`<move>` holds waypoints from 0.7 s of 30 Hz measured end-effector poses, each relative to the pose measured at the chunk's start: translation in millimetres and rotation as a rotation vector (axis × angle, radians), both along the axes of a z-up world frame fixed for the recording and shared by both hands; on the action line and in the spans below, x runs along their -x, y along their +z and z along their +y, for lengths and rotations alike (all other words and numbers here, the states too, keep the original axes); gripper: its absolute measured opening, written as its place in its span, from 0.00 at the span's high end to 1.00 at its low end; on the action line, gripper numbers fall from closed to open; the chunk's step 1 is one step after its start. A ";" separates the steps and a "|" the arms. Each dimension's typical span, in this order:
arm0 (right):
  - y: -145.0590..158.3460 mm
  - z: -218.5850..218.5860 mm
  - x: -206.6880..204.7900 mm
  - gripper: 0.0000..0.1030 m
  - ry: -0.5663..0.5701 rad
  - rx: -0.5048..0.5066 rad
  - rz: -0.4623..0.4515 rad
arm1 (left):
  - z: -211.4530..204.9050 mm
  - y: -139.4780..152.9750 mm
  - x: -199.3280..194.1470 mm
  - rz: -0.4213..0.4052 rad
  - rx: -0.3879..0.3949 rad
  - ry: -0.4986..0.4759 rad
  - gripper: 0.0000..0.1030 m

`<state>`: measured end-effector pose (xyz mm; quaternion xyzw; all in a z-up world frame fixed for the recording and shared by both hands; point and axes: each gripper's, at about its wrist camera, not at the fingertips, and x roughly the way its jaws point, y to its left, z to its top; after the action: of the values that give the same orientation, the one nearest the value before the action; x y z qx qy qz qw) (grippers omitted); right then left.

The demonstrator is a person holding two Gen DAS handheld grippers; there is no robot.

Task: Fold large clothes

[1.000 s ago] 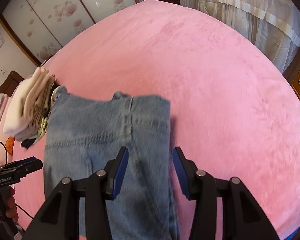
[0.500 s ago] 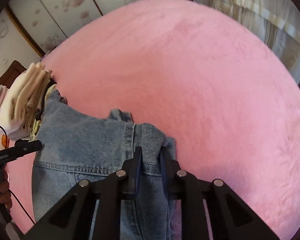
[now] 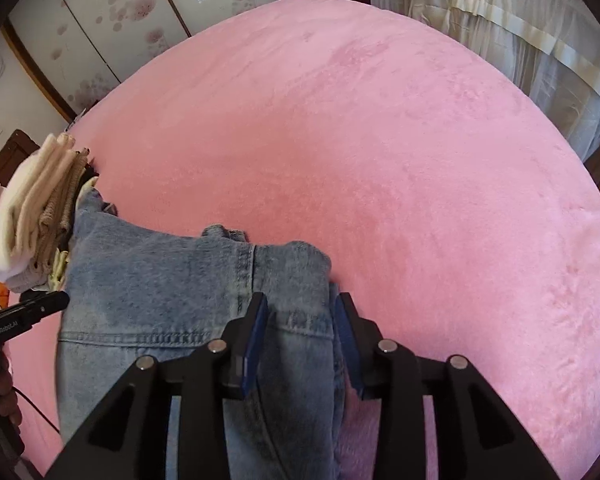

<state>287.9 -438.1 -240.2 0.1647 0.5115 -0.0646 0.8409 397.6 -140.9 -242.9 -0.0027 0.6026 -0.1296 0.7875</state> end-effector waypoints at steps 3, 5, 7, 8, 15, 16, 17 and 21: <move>20.3 0.7 22.7 0.59 -0.029 0.009 -0.025 | 5.3 17.0 17.8 0.004 0.026 0.002 0.42; 35.2 0.4 39.9 0.55 -0.054 0.009 -0.037 | 12.4 32.6 32.0 0.008 0.040 -0.004 0.38; 50.3 2.3 55.1 0.54 -0.076 0.028 -0.029 | 15.0 45.8 44.6 0.024 0.068 -0.007 0.35; 57.2 3.7 60.6 0.54 -0.079 0.046 -0.019 | 16.3 51.5 50.2 0.036 0.082 -0.009 0.35; 102.3 12.8 100.1 0.54 -0.051 0.120 0.005 | 26.2 91.5 94.0 0.051 0.075 0.011 0.35; 109.8 16.2 105.2 0.54 -0.038 0.116 -0.003 | 27.4 96.4 99.9 0.049 0.068 0.014 0.35; 115.8 18.3 109.6 0.54 -0.031 0.117 -0.010 | 28.1 100.6 105.5 0.049 0.067 0.015 0.35; 135.8 30.1 121.2 0.54 0.006 0.119 -0.034 | 34.0 114.0 124.2 0.058 0.096 0.015 0.35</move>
<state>166.7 -408.0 -104.4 0.1139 0.4929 -0.0897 0.8579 273.4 -106.9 -128.8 -0.0487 0.6183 -0.1525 0.7695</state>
